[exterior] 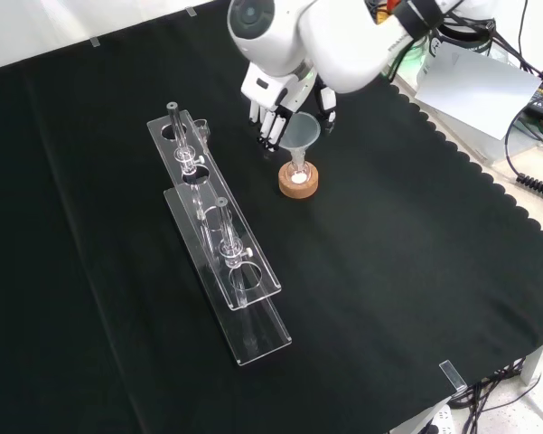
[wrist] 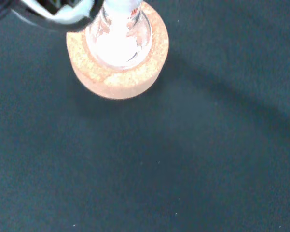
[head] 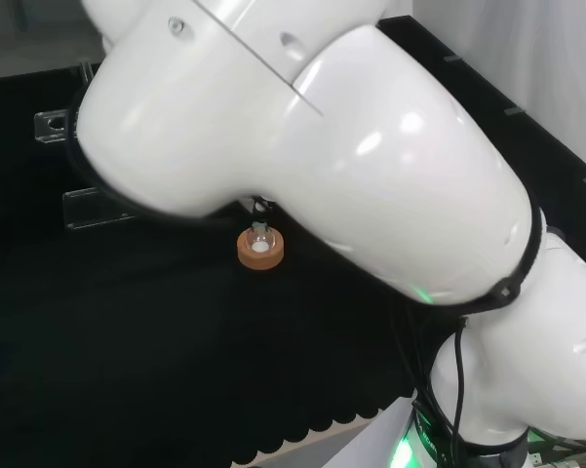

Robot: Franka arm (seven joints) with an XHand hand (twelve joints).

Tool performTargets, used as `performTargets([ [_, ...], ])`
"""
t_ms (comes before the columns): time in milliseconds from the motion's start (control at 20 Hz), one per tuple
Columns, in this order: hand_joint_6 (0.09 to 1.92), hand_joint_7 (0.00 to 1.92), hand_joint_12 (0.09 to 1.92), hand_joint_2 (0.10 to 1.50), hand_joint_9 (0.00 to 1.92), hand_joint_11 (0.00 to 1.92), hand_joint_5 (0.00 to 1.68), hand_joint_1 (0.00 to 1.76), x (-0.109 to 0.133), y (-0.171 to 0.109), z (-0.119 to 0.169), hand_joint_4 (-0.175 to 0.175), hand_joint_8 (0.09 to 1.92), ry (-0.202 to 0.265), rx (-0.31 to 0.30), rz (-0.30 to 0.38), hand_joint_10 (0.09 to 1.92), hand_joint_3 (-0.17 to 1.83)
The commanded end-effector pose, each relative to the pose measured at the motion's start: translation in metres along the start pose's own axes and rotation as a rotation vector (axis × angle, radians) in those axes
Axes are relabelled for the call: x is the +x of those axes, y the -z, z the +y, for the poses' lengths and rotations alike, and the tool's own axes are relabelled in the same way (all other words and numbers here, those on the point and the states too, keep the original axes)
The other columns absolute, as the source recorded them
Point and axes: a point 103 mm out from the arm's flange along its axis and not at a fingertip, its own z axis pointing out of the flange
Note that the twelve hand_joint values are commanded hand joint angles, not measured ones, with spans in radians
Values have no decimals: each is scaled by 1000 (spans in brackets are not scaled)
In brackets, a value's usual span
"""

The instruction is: Remove the funnel from the round-bottom flask.

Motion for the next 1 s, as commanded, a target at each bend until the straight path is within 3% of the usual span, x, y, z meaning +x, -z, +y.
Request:
performTargets([
  [50,466,643,1189,704,1089,839,880,889,-6,21,-15,4,613,-70,-94,-90,382,585],
  [700,574,644,1177,709,1116,863,857,885,-21,45,-49,4,622,-84,-112,-23,354,615],
  [1000,582,638,1176,706,1116,861,851,880,-28,64,-71,2,624,-110,-154,18,352,617],
])
